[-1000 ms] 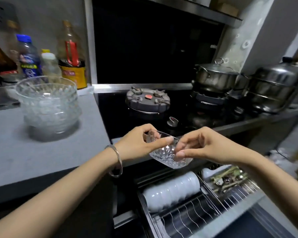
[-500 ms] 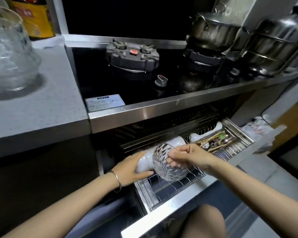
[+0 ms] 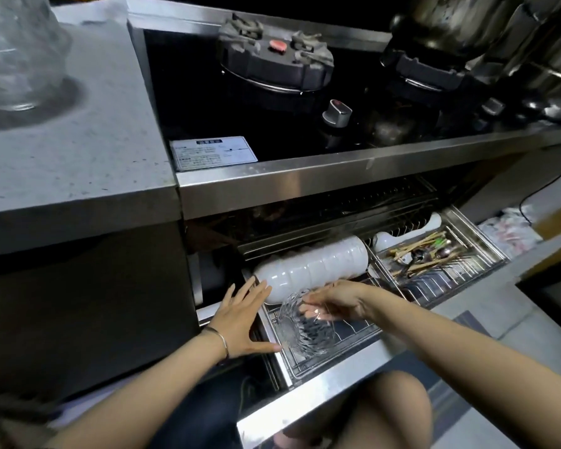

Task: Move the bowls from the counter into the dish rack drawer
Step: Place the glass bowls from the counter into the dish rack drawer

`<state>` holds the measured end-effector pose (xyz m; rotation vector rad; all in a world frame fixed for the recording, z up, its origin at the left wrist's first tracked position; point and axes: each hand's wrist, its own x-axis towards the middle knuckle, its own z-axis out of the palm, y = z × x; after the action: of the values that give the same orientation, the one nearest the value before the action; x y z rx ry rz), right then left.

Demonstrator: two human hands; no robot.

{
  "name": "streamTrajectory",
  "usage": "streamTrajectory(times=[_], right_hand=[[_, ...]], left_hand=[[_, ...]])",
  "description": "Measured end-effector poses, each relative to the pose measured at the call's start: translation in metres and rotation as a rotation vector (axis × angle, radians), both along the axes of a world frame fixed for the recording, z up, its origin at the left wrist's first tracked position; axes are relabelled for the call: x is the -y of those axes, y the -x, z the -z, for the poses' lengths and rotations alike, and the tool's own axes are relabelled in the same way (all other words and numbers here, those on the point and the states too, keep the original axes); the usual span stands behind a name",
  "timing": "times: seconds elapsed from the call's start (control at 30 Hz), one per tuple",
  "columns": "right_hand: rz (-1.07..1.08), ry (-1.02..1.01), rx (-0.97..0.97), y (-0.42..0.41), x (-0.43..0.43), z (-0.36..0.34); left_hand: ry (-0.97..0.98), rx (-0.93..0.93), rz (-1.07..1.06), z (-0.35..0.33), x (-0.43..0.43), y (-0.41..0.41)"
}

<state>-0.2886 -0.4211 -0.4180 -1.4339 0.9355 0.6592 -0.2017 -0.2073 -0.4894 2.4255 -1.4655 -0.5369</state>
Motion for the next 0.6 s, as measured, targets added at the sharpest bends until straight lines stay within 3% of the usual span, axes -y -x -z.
streamTrajectory(times=[0.27,0.6], right_hand=[[-0.021,-0.064,-0.094,-0.013,-0.014,0.026],[-0.090,-0.075,-0.074,-0.013,-0.017,0.039]], left_hand=[[0.032,-0.039,-0.013,0.006,-0.003,0.002],[0.058,-0.068,-0.021,0.008,-0.004,0.002]])
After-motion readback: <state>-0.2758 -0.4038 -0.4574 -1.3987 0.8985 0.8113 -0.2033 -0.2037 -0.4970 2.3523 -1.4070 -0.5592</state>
